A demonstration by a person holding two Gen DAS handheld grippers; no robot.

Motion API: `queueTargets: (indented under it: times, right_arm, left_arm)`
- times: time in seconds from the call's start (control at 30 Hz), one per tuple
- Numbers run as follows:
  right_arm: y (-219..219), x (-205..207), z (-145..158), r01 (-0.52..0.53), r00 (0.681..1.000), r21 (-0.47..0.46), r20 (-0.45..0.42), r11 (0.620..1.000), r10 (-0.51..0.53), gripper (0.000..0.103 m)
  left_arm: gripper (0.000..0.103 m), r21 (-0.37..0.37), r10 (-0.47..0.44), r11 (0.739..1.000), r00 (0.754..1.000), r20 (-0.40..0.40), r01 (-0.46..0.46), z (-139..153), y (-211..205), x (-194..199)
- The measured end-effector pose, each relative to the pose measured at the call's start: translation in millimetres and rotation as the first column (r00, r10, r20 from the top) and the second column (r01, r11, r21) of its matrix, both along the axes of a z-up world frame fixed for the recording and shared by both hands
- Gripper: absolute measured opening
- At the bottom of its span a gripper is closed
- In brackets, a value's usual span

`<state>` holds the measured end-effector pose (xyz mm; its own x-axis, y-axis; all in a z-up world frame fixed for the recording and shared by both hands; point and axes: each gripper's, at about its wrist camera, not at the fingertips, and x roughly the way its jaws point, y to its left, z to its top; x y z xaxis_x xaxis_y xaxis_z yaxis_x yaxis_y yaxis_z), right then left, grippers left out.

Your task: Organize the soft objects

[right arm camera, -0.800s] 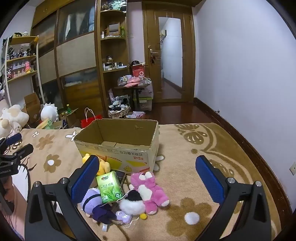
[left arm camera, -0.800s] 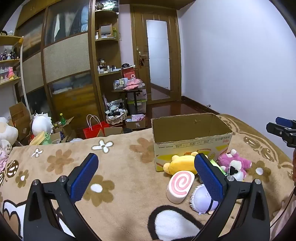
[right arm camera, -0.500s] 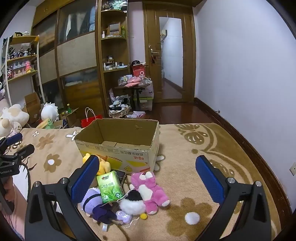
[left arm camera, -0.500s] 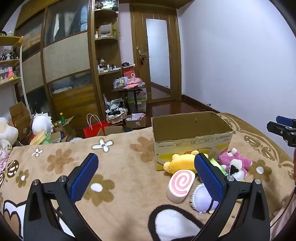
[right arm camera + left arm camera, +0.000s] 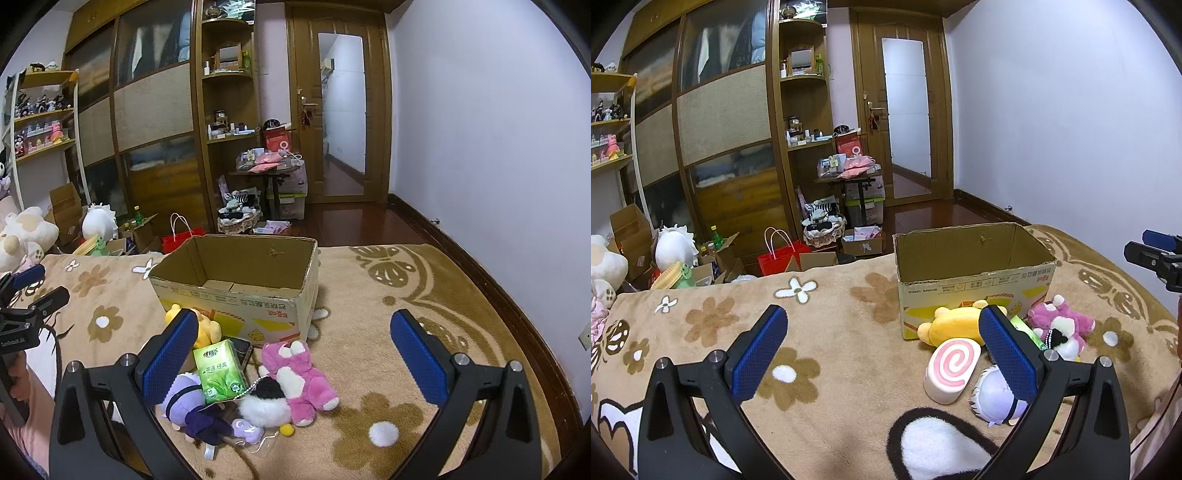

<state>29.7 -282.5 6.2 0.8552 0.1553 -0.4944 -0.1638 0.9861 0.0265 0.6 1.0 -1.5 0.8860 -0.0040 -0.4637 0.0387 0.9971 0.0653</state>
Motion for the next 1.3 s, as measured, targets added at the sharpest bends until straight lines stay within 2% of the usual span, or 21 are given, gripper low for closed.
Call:
queueTargets:
  times: [1.3]
  right_arm:
    - [2.5, -1.3, 0.3, -0.001, 1.0, -0.002, -0.006, 1.0, 0.001, 0.103]
  left_arm:
    - [0.102, 0.007, 0.005, 1.0, 1.0, 0.004, -0.005, 0.1, 2.5, -2.7]
